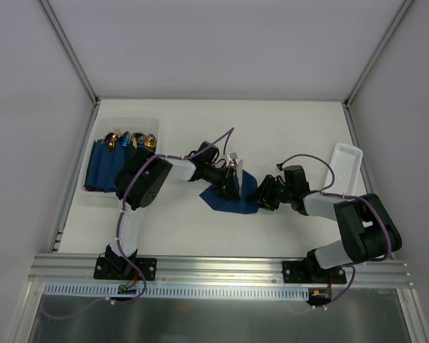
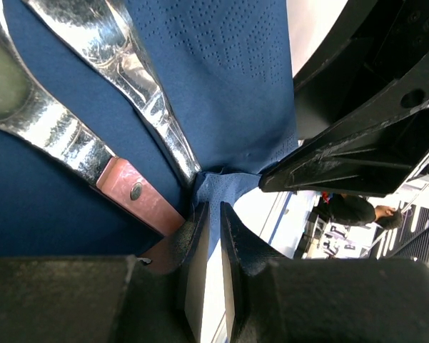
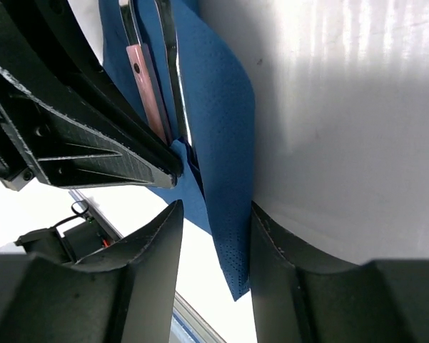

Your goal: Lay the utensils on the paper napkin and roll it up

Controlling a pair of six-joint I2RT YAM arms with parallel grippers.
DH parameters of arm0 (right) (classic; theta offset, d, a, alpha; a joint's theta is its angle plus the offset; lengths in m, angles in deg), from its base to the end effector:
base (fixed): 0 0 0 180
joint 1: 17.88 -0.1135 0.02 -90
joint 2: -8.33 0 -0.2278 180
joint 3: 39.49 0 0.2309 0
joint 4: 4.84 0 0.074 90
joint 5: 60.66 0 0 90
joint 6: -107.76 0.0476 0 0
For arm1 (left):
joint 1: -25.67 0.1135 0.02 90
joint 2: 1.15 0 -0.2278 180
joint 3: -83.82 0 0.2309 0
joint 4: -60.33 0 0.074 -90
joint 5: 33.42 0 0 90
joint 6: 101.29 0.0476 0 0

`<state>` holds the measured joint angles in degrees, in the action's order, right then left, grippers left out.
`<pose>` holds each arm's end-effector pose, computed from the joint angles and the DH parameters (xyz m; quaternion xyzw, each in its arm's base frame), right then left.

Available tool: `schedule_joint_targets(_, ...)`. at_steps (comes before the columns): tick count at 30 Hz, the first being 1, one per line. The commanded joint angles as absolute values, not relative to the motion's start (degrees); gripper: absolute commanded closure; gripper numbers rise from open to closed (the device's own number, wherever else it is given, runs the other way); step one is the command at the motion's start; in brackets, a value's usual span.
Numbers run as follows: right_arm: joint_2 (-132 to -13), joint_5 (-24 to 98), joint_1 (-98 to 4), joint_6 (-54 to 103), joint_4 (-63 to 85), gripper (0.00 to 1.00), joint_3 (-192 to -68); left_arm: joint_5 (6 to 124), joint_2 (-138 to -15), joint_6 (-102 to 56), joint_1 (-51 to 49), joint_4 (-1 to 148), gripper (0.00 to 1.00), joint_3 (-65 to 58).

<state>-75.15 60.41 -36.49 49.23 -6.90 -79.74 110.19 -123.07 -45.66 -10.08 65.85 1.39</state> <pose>0.2279 0.1027 0.1061 -0.0118 0.8842 0.3895 0.2576 0.2949 -0.2595 0.0877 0.1825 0.8225 -0.5372 0.0402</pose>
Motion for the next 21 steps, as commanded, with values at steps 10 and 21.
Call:
schedule_joint_targets(10, -75.07, 54.65, -41.26, 50.28, -2.00, 0.65, -86.81, 107.47, -124.63, -44.43, -9.23, 68.01, 0.87, 0.91)
schedule_joint_targets(21, -78.41, 53.42, -42.67, 52.91, -1.37, 0.77, -89.27, 107.65, -124.63, -44.34, -9.14, 68.19, 0.87, 0.91)
